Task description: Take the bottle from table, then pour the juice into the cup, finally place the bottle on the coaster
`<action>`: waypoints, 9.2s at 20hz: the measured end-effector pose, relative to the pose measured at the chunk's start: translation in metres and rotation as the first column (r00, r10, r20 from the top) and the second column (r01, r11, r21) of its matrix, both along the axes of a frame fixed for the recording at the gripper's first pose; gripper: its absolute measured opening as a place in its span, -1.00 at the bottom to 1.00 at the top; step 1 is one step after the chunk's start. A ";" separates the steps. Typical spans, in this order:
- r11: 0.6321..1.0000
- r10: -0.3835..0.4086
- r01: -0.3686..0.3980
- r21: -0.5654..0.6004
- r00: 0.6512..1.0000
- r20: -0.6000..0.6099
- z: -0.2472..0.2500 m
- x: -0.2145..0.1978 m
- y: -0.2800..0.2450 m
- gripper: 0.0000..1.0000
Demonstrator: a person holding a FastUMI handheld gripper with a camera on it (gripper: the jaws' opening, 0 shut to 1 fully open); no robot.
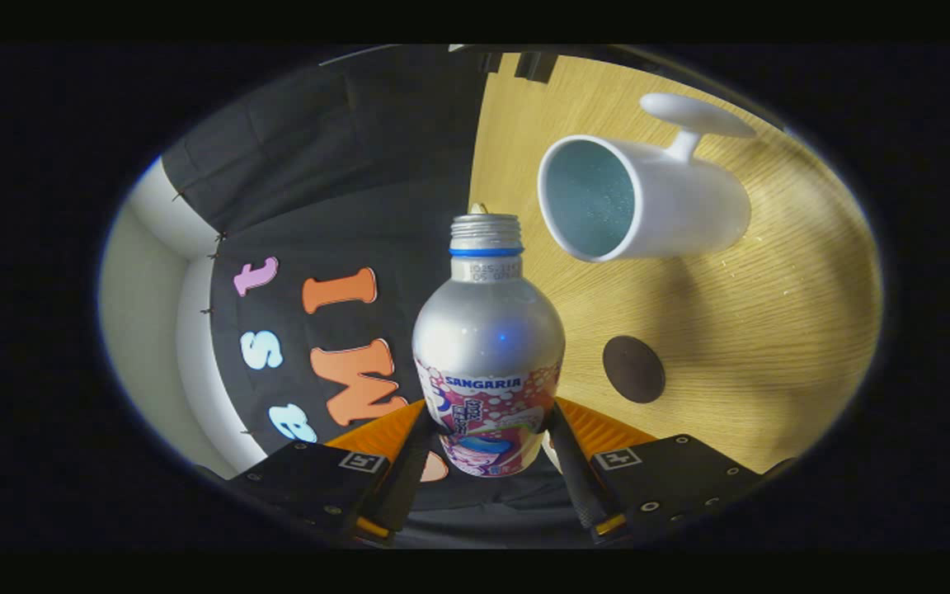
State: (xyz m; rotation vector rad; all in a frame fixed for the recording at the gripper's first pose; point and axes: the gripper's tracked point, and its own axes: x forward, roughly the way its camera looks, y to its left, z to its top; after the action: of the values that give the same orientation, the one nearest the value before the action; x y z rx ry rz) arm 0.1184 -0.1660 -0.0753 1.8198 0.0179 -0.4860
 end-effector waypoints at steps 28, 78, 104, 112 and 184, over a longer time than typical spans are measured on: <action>0.982 -0.091 0.087 0.170 0.996 0.019 0.009 -0.005 -0.006 0.53; 0.934 -0.193 0.159 0.320 0.978 0.078 0.042 0.007 -0.012 0.54; 0.872 -0.300 0.226 0.435 0.948 0.109 0.049 0.005 -0.030 0.53; 0.858 -0.322 0.238 0.455 0.940 0.116 0.051 0.006 -0.033 0.53; 0.019 -0.228 -0.732 -0.681 0.660 -0.716 -0.067 0.041 0.059 0.95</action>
State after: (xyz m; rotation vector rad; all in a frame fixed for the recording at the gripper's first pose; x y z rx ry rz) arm 0.1595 -0.1066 -0.1424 0.0245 0.4822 -0.6025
